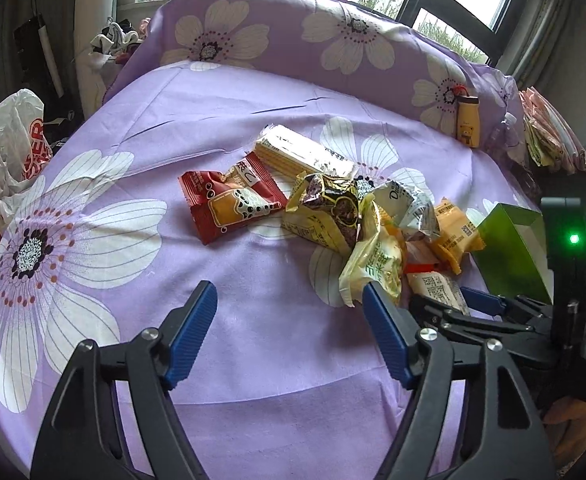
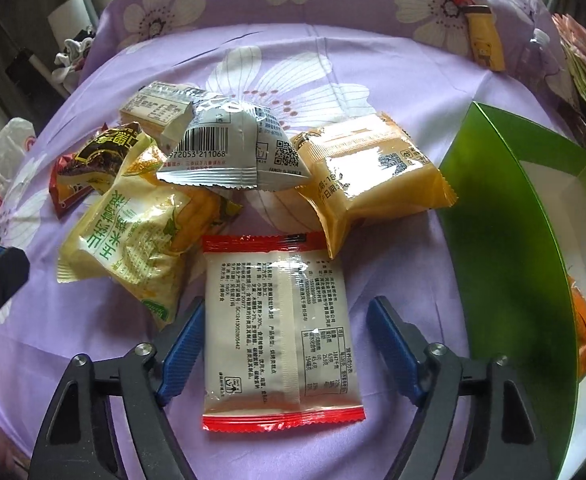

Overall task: Organize snacks
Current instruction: 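Close the right gripper on the white-and-red rectangular packet and lift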

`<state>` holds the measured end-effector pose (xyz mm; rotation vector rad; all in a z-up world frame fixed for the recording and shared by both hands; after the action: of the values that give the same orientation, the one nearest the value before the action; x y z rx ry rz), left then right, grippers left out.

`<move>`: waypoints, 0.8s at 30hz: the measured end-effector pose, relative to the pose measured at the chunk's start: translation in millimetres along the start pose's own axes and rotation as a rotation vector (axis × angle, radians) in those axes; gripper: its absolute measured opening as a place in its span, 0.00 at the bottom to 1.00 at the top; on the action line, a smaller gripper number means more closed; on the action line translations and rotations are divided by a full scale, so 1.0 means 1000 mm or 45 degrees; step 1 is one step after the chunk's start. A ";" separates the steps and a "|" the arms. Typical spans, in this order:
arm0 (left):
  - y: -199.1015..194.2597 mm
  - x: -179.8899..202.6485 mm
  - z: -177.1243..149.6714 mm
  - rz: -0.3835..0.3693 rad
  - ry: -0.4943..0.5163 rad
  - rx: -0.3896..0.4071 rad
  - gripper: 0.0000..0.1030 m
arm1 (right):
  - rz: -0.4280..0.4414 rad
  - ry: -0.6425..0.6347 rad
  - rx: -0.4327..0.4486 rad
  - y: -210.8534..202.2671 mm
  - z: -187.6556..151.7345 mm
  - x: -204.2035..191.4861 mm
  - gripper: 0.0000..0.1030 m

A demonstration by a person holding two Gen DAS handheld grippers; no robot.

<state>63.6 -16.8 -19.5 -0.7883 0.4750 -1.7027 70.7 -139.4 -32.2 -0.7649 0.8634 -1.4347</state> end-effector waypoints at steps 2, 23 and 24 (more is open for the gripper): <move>0.003 0.003 -0.004 -0.034 -0.016 -0.032 0.67 | 0.040 0.006 0.010 -0.001 0.002 -0.002 0.66; -0.006 0.018 -0.017 -0.143 -0.062 -0.093 0.66 | 0.401 0.210 0.040 -0.051 -0.013 -0.011 0.73; -0.005 0.021 -0.018 -0.159 -0.059 -0.103 0.66 | 0.419 0.229 0.053 -0.054 -0.011 -0.009 0.76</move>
<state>44.7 -37.3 -23.1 -0.9309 0.4736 -1.7853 34.6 -130.9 9.2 -0.4411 1.0418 -1.2343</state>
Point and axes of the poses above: each gripper's, at about its wrist camera, not at the fingertips, and y roughly the way its jaws point, x to its right, z to its top, the point moved 10 cm from there along y, roughly the way its jaws point, and after that the axes turned 7 degrees about x, right-handed, at the moved point
